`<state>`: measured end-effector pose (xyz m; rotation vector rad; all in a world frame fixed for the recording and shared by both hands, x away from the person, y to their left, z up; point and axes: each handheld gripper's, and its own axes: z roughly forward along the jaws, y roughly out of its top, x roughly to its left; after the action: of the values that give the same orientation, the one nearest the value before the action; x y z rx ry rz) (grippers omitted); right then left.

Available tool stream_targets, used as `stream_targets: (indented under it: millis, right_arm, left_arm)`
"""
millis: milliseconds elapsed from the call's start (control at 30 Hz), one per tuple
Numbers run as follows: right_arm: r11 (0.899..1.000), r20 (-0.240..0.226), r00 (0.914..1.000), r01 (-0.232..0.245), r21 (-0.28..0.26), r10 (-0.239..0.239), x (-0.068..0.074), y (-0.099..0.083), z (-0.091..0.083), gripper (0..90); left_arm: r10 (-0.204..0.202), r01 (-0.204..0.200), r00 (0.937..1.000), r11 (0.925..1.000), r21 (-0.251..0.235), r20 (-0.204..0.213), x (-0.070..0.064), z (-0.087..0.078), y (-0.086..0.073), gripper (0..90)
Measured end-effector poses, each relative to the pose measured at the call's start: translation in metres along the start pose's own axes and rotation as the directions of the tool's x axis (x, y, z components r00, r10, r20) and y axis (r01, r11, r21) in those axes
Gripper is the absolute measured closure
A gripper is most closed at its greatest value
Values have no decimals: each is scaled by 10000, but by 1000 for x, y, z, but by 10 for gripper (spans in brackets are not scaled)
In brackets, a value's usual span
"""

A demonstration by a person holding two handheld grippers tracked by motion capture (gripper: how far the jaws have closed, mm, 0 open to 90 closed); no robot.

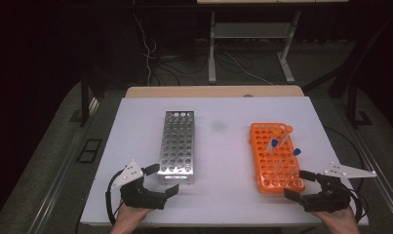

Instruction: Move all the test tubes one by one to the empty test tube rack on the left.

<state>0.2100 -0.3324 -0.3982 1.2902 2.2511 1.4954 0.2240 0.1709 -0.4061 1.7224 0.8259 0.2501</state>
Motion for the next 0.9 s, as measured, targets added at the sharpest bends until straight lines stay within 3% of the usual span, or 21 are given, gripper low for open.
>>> stream_targets:
  millis: [500, 900]
  right_arm:
    - [10000, 66, 10000, -39, -18, 39, -1, 1, -3, 3]
    - [9992, 285, 9996, 53, 400, -64, -3, 7, -2, 3]
  left_arm:
    - [-82, 82, 10000, 10000, -50, -4, 0, -1, 0, 0]
    - [-145, 145, 9999, 9999, -67, -44, -1, -1, -2, 0]
